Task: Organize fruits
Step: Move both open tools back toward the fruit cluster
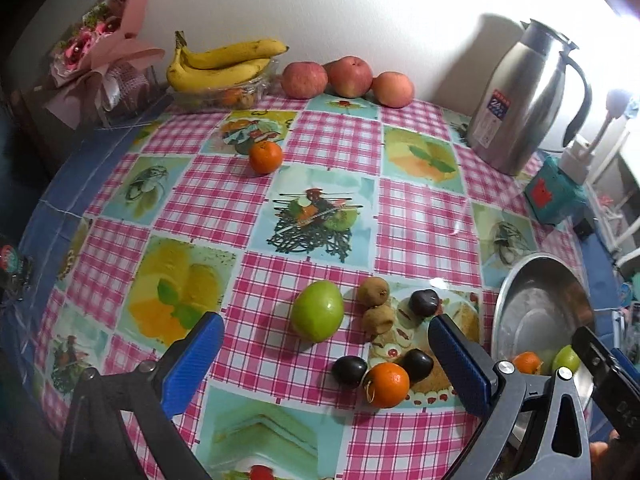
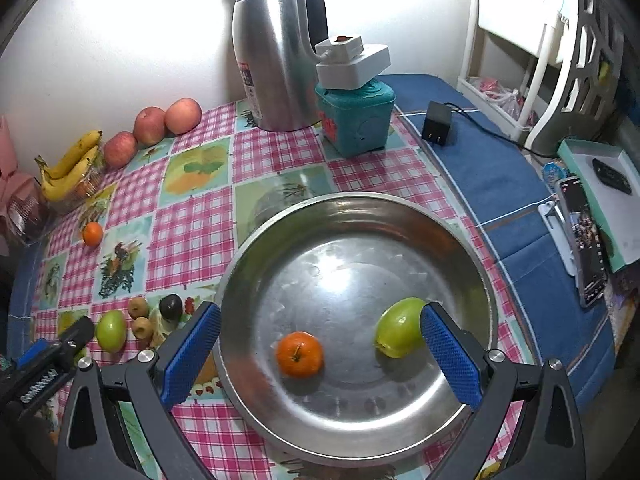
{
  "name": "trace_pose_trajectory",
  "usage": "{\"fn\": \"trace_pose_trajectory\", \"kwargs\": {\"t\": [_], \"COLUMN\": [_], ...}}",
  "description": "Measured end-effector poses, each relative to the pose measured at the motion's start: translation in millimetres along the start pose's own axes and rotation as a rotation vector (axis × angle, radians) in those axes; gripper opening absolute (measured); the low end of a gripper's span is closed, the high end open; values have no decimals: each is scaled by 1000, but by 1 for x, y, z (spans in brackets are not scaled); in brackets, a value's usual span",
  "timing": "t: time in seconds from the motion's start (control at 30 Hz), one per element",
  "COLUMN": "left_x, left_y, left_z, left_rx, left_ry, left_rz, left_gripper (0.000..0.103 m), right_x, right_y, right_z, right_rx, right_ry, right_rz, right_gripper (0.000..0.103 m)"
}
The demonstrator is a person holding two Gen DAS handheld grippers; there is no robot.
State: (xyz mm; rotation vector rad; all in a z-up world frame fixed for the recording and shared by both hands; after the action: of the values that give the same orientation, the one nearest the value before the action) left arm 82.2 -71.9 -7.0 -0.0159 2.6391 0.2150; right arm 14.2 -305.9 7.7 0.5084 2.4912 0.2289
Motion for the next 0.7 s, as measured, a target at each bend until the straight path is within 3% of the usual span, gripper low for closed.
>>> {"fn": "trace_pose_trajectory", "kwargs": {"t": [0.4,0.7], "left_x": [6,-5], "left_y": [5,15], "left_z": [19,20], "left_rx": [118,103], "left_ry": [99,76], "left_rz": [15,21], "left_gripper": [103,103], "right_x": [9,12], "right_y": [19,35], "right_z": [13,26], "right_rx": [43,1], "right_ry": [41,43], "right_rz": [-59,-67], "right_gripper": [100,100]}}
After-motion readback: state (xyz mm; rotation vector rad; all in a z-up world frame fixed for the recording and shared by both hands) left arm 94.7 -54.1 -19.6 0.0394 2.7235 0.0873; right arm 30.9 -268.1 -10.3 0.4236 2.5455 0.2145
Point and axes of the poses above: each gripper's, at about its wrist camera, not at the fingertips, and z roughly the way its jaws point, y to its left, x to its underside, the point moved 2 cm from there along z, roughly the way its jaws point, and after that the axes turned 15 degrees about -x, right-handed, at the moved point
